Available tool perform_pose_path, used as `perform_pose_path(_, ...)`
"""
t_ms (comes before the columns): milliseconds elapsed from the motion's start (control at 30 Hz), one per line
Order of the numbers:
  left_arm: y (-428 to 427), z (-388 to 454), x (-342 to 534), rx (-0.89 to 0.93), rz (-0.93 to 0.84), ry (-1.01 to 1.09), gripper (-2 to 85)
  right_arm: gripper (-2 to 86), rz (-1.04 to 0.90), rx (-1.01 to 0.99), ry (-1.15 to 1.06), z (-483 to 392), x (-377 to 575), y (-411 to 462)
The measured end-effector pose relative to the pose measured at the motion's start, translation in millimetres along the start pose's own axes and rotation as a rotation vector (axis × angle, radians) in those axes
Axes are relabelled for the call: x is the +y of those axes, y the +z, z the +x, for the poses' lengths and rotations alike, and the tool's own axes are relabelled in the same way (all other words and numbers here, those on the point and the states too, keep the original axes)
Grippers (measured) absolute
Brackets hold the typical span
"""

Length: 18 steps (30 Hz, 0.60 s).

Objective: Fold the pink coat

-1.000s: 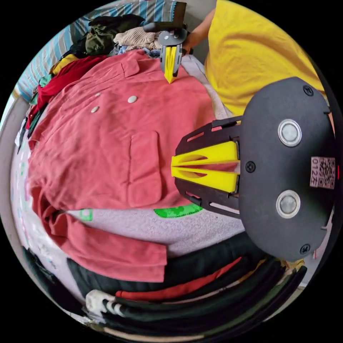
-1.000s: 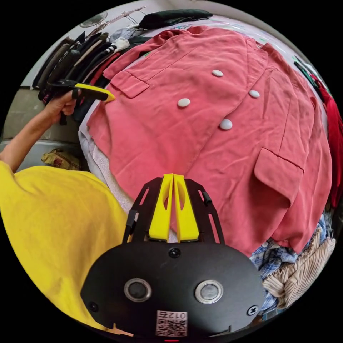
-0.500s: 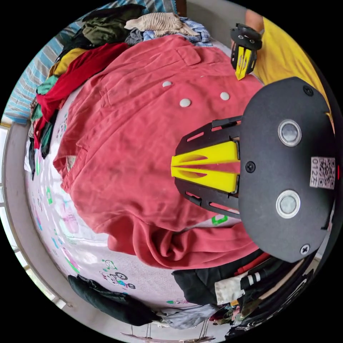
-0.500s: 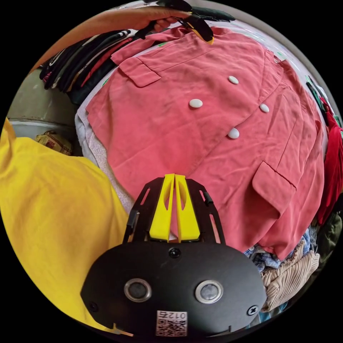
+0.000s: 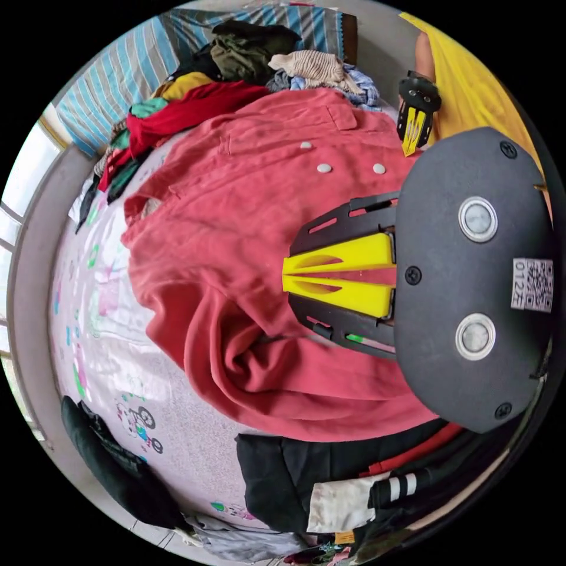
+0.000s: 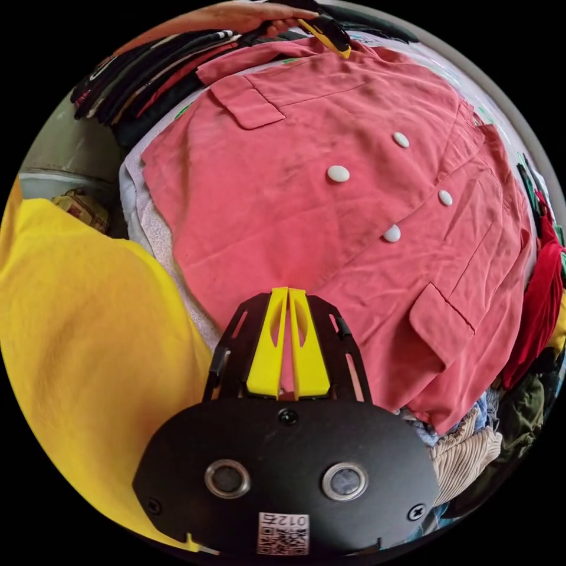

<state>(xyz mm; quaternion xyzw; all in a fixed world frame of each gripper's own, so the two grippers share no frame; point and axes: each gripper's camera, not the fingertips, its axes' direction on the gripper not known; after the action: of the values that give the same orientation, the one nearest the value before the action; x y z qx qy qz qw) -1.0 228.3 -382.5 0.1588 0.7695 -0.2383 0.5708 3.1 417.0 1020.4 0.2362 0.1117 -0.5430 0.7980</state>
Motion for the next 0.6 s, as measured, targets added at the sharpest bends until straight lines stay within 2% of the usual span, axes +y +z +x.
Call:
perform_pose_path(133,-4.2,55.1,24.5,0.119,0.005,0.095,0.2,0.9,-0.011,-0.024,0.009,0.6,-5.2,-8.2)
perform_pose_path(233,16.1,93.5,40.3,0.093,-0.077,0.169,0.2,1.0,-0.024,0.009,-0.018,-8.2,-9.1,-15.1)
perform_pose_path(300,27.9,103.2,44.4,0.004,-0.129,0.166,0.2,1.1,-0.029,0.034,-0.022,-14.7,-11.1,-20.7)
perform_pose_path(333,22.8,102.6,45.6,0.010,-0.086,0.155,0.2,1.1,-0.029,0.038,-0.019,-16.0,-11.3,-22.3)
perform_pose_path(433,17.8,89.6,35.4,0.089,-0.135,0.040,0.3,1.2,-0.018,0.038,0.010,-18.7,-10.1,-30.4)
perform_pose_path(467,10.2,90.3,32.1,0.045,-0.132,-0.006,0.3,1.2,-0.004,0.028,0.023,-18.2,-7.7,-34.2)
perform_pose_path(533,-6.4,107.6,27.9,0.021,-0.084,0.022,0.3,1.2,0.018,-0.008,0.059,-13.7,-1.9,-41.2)
perform_pose_path(600,-18.2,139.2,23.1,0.086,-0.055,0.117,0.3,1.4,0.072,-0.031,0.154,-1.0,18.2,-61.5)
